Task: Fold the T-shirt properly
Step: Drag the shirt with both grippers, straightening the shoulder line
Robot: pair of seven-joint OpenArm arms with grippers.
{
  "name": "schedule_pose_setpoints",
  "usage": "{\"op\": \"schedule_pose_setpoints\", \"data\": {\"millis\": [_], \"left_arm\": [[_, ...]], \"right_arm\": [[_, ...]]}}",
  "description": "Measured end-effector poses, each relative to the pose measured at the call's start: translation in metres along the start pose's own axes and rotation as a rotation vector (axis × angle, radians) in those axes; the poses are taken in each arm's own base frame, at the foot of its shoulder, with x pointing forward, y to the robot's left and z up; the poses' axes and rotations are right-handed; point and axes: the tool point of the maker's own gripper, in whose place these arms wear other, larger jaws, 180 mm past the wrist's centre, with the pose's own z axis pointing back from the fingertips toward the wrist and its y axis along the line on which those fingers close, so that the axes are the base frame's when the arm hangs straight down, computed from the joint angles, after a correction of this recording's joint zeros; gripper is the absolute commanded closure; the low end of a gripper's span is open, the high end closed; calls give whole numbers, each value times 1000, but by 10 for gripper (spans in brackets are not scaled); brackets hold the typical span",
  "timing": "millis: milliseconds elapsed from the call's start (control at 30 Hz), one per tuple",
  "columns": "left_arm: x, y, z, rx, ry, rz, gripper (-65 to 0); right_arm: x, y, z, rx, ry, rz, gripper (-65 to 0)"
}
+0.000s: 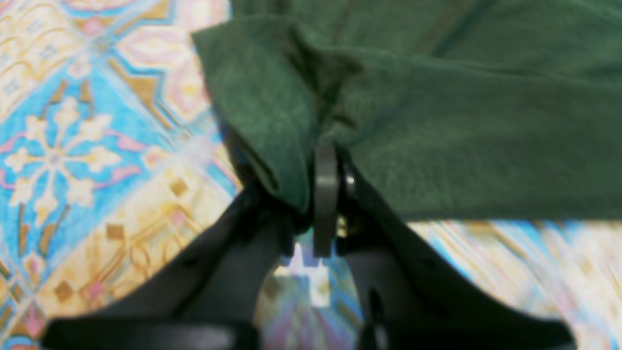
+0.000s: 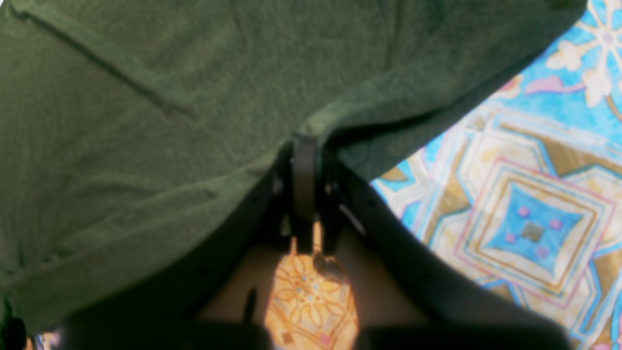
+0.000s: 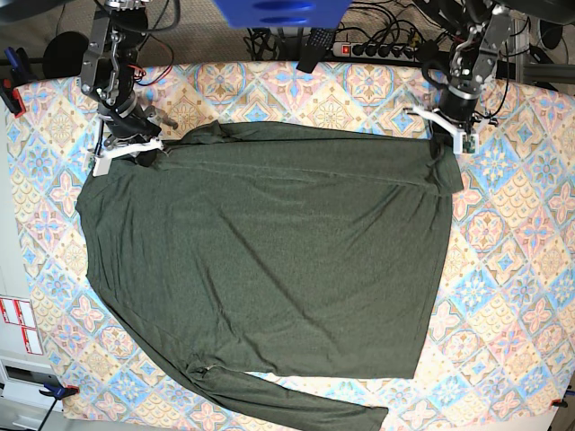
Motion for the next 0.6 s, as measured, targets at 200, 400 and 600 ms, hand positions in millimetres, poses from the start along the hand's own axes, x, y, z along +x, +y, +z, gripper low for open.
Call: {"op": "schedule_pose_setpoints", "data": {"millis": [200,400,600], "left_arm": [[-5,8,23,-18,29,-55,0],[-18,1,47,-57,69,-77,0],[-30,-3,63,-69,103,-72,0]], "right_arm": [[-33,-19,16,-47,74,-5,0],[-17,-11,32,-22,11,31,0],[-30,-23,51,-57,18,42,0]]}}
